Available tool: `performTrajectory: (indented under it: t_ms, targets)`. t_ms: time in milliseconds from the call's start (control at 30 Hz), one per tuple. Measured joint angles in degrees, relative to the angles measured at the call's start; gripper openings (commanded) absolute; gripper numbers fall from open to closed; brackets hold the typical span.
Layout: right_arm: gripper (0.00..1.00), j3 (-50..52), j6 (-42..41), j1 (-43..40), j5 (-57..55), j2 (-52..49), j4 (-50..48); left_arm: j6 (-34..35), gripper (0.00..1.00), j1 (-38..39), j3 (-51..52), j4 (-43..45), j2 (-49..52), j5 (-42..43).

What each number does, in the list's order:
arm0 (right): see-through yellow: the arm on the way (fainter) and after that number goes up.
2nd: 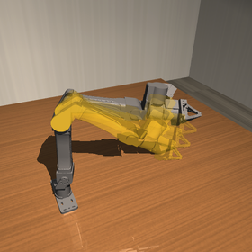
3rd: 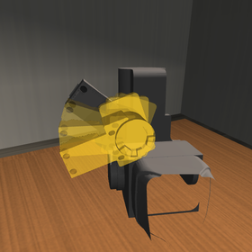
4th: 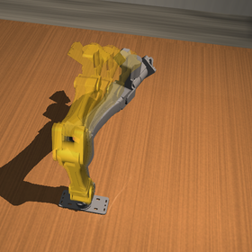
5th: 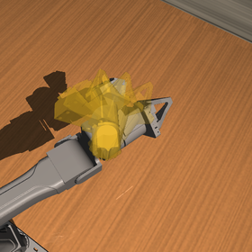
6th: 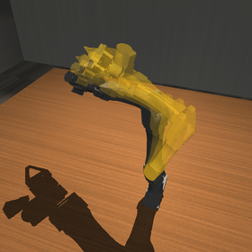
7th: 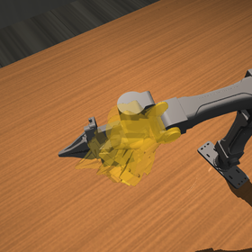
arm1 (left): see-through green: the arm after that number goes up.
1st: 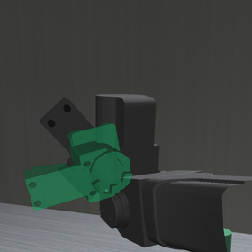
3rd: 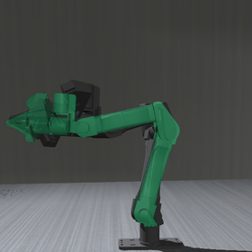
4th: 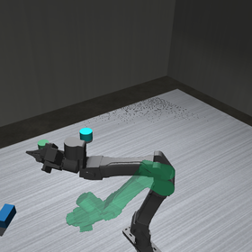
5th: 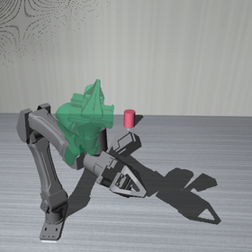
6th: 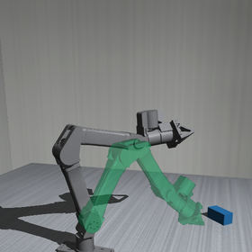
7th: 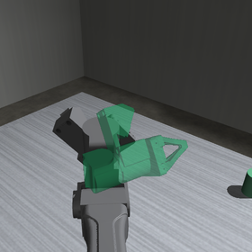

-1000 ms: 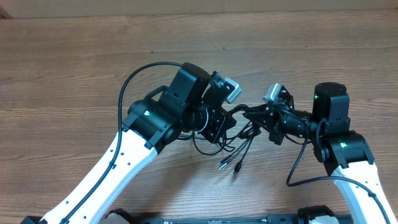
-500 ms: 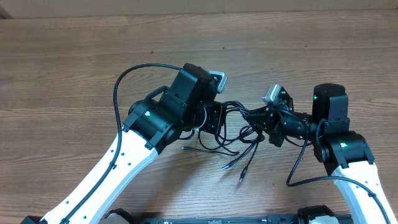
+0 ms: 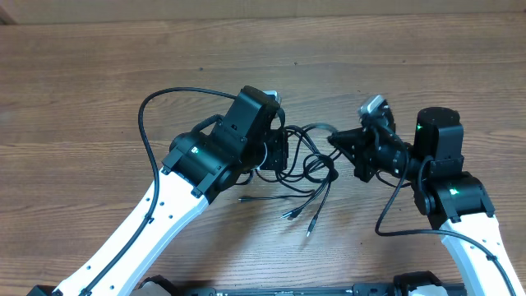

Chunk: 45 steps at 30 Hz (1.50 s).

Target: Untangle cables

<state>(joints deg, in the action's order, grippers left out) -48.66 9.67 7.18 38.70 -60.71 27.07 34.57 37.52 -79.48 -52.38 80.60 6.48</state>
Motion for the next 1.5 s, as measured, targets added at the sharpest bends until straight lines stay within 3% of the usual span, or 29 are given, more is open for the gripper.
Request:
performTrajectory:
  t_ms: [300, 467, 500, 567, 633, 700, 833, 1000, 1067, 1133, 1300, 1367, 1500]
  targets:
    - [0.04, 0.00, -29.59, 0.09, -28.61, 0.00, 12.09, 1.38, 0.04, 0.00, -0.02, 0.11, 0.00, -0.72]
    - [0.06, 0.00, -33.57, 0.11, -31.39, 0.00, 16.87, 1.53, 0.04, 0.00, -0.02, 0.13, 0.00, -0.70]
    - [0.12, 0.00, -34.12, 0.11, -31.69, 0.00, 17.86, 1.51, 0.04, 0.00, -0.02, 0.11, 0.00, -0.70]
    - [0.58, 0.00, -34.75, 0.07, -33.07, 0.00, 18.97, 1.51, 0.04, 0.00, -0.02, 0.02, 0.00, -0.79]
    - [0.92, 0.00, -34.93, 0.02, -34.23, 0.00, 19.47, 1.49, 0.04, 0.00, -0.02, -0.09, 0.00, -0.98]
    - [1.00, 0.00, -34.95, -0.02, -34.73, 0.00, 19.43, 1.25, 0.04, -0.02, -0.02, -0.17, 0.00, -1.25]
    - [1.00, 0.00, -30.60, -0.07, -31.06, 0.00, 14.80, -2.73, 0.04, -0.11, -0.02, -0.37, 0.00, -1.66]
    - [1.00, -0.02, -13.88, -0.07, -12.37, 0.00, 6.56, -8.94, 0.04, -0.11, 0.00, 0.02, 0.00, -0.42]
    - [1.00, -0.02, -7.82, -0.02, -6.14, 0.00, 5.31, -11.87, 0.04, -0.11, 0.00, 1.38, 0.00, 2.47]
    - [0.93, -0.02, -1.90, -0.02, -1.92, 0.00, 5.09, -14.25, 0.04, -0.11, -0.02, 3.23, 0.00, 6.67]
    - [0.91, -0.02, 8.39, -0.02, 1.77, 0.00, 5.05, -15.72, 0.04, -0.11, -0.02, 5.49, 0.00, 12.70]
    - [0.86, -0.02, 10.71, -0.02, 2.67, 0.00, 5.09, -15.54, 0.04, -0.11, 0.00, 5.53, 0.00, 13.66]
    - [0.62, -0.02, 14.60, -0.02, 4.85, 0.00, 4.79, -14.53, 0.04, -0.11, -0.02, 5.75, 0.00, 14.56]
